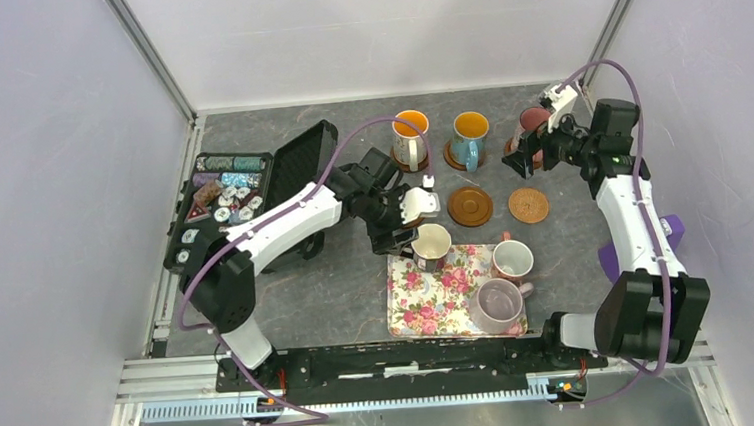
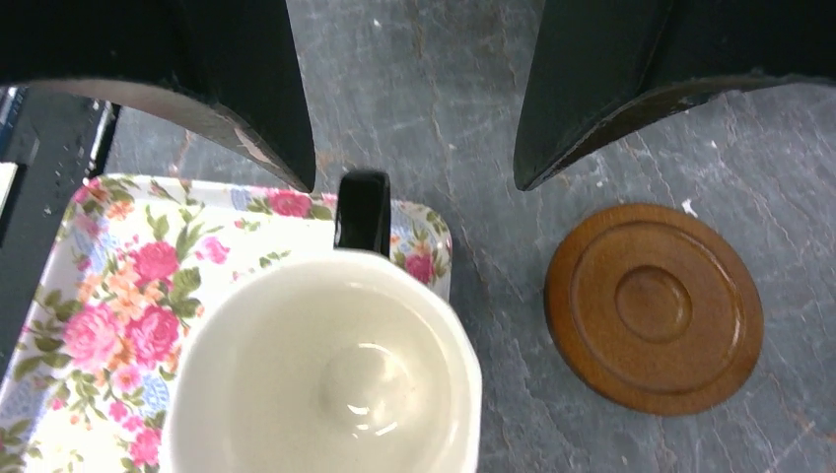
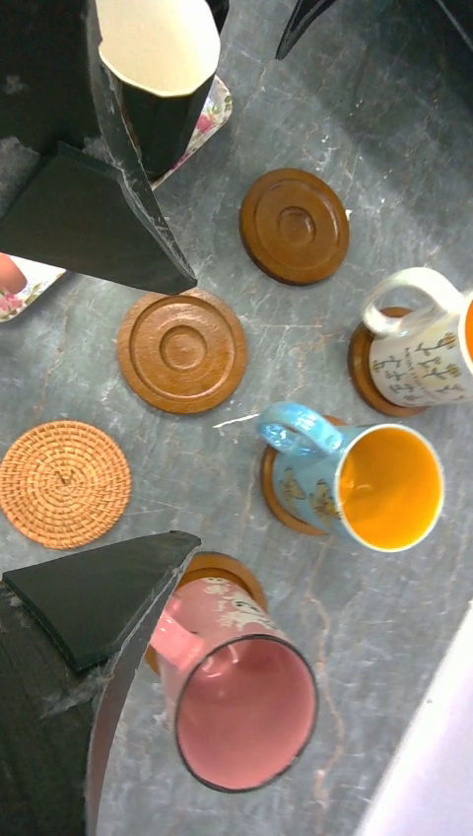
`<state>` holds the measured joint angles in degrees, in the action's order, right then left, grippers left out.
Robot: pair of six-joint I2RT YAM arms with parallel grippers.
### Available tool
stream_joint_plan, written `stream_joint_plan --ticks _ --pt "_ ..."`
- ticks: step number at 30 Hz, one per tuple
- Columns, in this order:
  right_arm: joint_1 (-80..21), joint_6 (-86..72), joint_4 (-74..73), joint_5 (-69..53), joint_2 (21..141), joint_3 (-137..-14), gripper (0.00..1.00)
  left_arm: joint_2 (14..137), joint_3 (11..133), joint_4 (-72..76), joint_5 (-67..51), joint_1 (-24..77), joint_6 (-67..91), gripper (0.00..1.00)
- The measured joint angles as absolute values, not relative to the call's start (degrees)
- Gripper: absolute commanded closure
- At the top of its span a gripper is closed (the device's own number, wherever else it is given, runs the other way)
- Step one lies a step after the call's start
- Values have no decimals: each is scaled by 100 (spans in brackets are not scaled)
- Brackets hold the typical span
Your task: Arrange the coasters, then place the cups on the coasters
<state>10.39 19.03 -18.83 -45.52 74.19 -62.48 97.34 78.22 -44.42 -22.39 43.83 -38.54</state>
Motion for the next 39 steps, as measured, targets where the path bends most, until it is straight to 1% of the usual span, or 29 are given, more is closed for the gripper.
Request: stream_joint_plan --ticks 5,9,12,15,19,21,22,32,36,39 --pt "1221 1848 -1905 -4501 7419 -6060 2 9992 7738 -3833 -2174 4541 -3839 28" --pt "1267 1809 -1907 -4497 7419 -6047 2 10167 7614 -3435 -2147 4689 -3765 36" --pt "1299 1802 -1914 -4499 7419 -6047 2 10217 7402 -3162 -2141 4799 -3752 45" --pt "1332 1815 -1962 -4499 7419 -6047 2 10261 7227 -3026 -2117 4880 -3736 59" --pt "1372 1835 -2051 -4499 7419 -6047 2 10261 7148 -2923 -2091 4906 -3651 84" --pt "1387 1852 -2082 -4501 7419 -6047 2 10259 7122 -2906 -2152 4925 -3559 94" --pt "1391 1857 -2091 -4499 7419 -6047 2 10256 7122 -2880 -2150 4932 -3527 97" --pt "1474 1868 -2150 -4482 7422 -6045 2 10001 7085 -2895 -1938 4939 -2635 98" --pt "1476 1822 -2137 -4464 7422 -5996 2 9848 7231 -2853 -1553 4923 -1981 98" --pt "1479 1780 -2117 -4405 7417 -5918 2 9850 7579 -2884 -1129 4921 -1459 98"
